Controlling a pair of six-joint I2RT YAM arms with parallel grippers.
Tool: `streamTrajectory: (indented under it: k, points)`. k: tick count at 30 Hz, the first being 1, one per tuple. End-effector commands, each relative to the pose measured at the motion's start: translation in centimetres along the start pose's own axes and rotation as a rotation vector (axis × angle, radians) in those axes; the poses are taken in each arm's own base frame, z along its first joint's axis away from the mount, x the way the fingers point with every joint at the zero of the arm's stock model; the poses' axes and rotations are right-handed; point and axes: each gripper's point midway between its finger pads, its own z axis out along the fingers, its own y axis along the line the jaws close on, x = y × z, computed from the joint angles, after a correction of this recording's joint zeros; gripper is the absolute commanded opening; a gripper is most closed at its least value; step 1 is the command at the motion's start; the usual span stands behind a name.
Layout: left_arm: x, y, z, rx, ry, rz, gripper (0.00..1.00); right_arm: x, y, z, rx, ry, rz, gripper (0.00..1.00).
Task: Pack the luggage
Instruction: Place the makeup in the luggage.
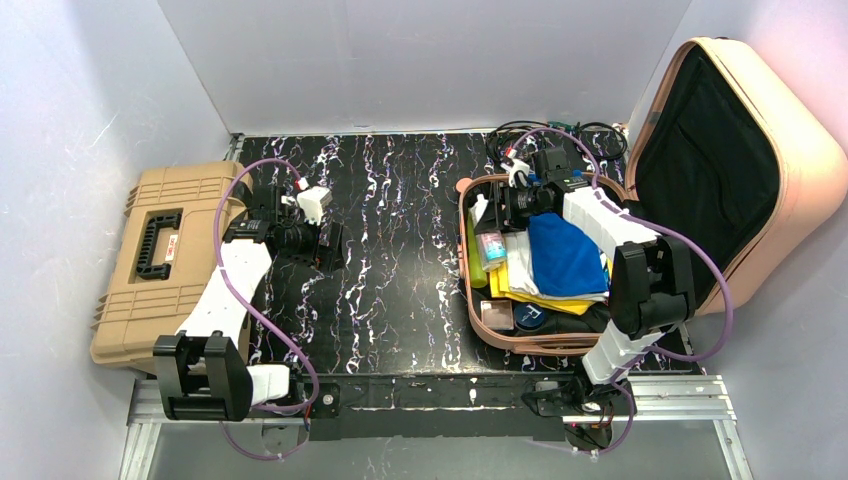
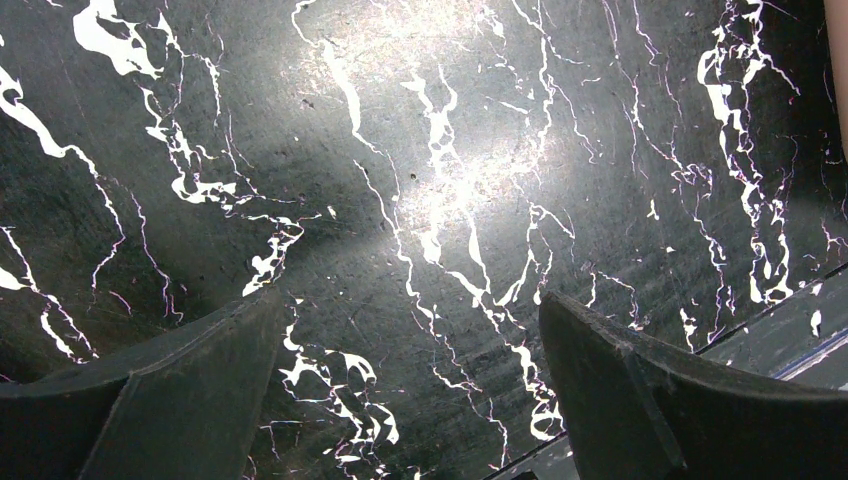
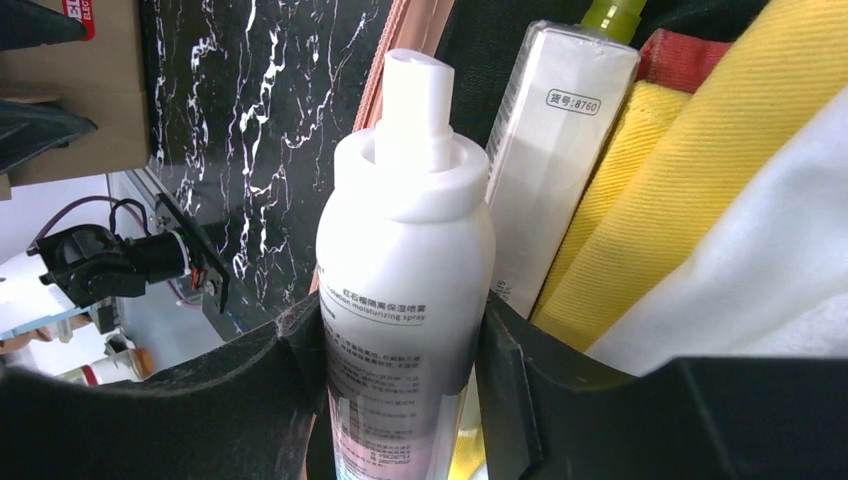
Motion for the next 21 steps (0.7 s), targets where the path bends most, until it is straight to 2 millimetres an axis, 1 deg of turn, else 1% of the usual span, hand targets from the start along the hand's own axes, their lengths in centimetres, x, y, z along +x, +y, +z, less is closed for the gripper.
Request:
streamTrajectory:
  k: [1,9,13,16,18,20,21]
  points:
    - [-0.8,-0.1,-0.4,0.006,-0.008,0.005,0.98,-1.8,1.2,-0.2,-0.031,-0.030,-0.030,0.60]
    - [-0.7,-0.1,-0.3,0.007,-0.005,0.003,0.98,-2.4,1.4,-0.2,-0.032,-0.044,-0.020,0.62]
    - [-0.7,-0.1,-0.2,0.006,-0.005,0.002,0.98,-2.7,1.7,-0.7,-0.030,-0.055,-0.035,0.62]
    - [-0.7,-0.1,-0.2,0.007,-0.005,0.004,0.98,-2.9,2.3,-1.3,-0.036,-0.062,-0.082,0.62]
    - [-0.7,-0.2,-0.2,0.009,-0.006,0.006,0.98,-3.5,3.0,-2.1,-0.044,-0.067,-0.147,0.61]
    - [-0.7,-0.2,-0.3,0.009,-0.007,0.011,0.98,-4.1,3.5,-2.9,-0.035,-0.072,-0.215,0.58]
    - [-0.8,-0.1,-0.3,0.009,-0.007,0.012,0.98,-4.4,3.8,-3.3,-0.035,-0.085,-0.242,0.54]
